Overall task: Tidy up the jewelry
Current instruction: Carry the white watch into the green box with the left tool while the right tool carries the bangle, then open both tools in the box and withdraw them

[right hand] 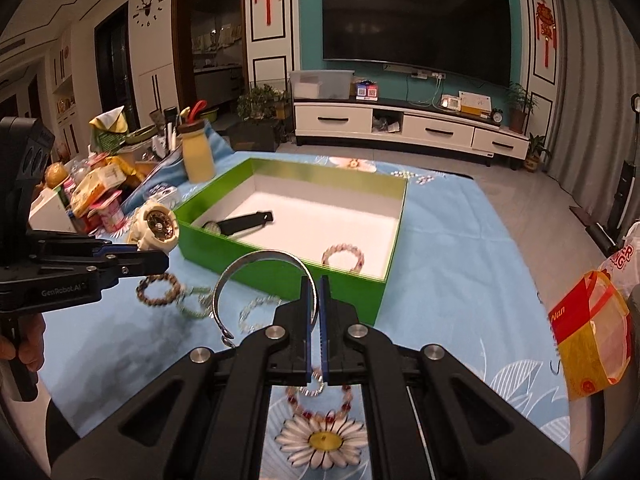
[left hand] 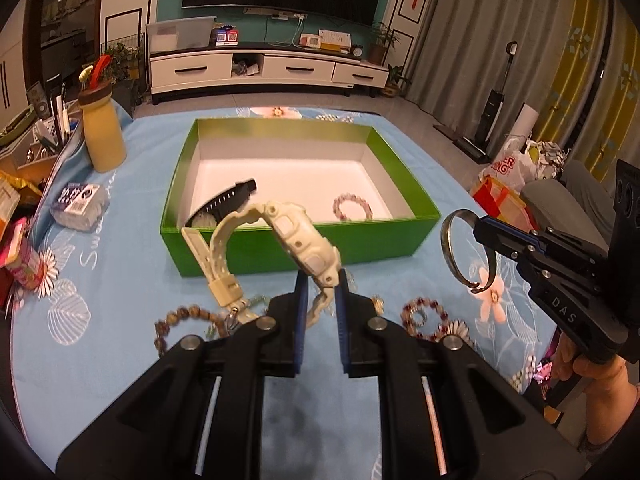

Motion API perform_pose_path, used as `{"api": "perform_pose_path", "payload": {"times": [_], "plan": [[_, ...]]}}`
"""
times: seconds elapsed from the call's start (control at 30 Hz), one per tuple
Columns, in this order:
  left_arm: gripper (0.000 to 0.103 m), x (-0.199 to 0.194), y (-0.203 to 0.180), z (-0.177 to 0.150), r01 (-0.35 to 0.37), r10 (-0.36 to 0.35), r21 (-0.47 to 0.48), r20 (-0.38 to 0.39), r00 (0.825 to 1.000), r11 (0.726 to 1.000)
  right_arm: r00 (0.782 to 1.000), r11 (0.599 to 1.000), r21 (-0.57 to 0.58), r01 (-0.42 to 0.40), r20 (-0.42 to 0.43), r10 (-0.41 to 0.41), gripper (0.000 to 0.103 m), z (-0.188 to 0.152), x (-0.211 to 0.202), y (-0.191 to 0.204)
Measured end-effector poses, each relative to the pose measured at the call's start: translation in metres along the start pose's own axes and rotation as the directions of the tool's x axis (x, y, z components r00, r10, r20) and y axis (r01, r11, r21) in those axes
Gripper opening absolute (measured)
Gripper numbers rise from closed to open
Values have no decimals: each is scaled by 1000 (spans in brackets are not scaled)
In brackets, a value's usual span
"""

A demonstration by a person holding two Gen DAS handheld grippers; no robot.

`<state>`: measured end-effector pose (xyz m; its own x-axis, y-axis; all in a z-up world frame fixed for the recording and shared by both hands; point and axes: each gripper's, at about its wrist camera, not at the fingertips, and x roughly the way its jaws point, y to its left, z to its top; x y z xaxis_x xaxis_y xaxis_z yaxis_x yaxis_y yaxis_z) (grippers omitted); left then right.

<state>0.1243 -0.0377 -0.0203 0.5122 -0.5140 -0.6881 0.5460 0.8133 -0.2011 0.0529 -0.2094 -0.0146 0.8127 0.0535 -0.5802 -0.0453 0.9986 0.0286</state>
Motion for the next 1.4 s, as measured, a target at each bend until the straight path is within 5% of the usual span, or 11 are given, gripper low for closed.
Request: {"api": "perform_pose_path", "payload": {"times": [0.47, 1.0, 1.03, 1.1, 1.17, 1.4], "plan": [[16, 76, 18, 72, 22, -22, -8, -52, 998, 1000, 999, 999, 28, 20, -28, -19, 3, 51, 73, -27], [16, 161, 15, 96, -13, 16, 19, -173, 985, 1000, 975, 988, -23, 153, -162, -155, 5, 77, 174, -46], [20, 159, 16, 96, -14, 17, 20, -170, 985, 1000, 972, 988, -18, 155, -174, -155, 7, 78, 177, -47], [52, 149, 16, 96, -9, 12, 20, -151, 988, 1000, 973, 987, 12, 159, -171, -155, 21, 77, 176, -53], [59, 132, 18, 94, -29, 33, 30, -115, 993, 999, 978, 987, 40, 153, -148, -145, 32, 77, 167, -58], [85, 65, 34, 76, -70, 70, -11, -19, 997, 997, 993, 988, 119, 99, -82, -90, 36, 61, 105, -76]]}}
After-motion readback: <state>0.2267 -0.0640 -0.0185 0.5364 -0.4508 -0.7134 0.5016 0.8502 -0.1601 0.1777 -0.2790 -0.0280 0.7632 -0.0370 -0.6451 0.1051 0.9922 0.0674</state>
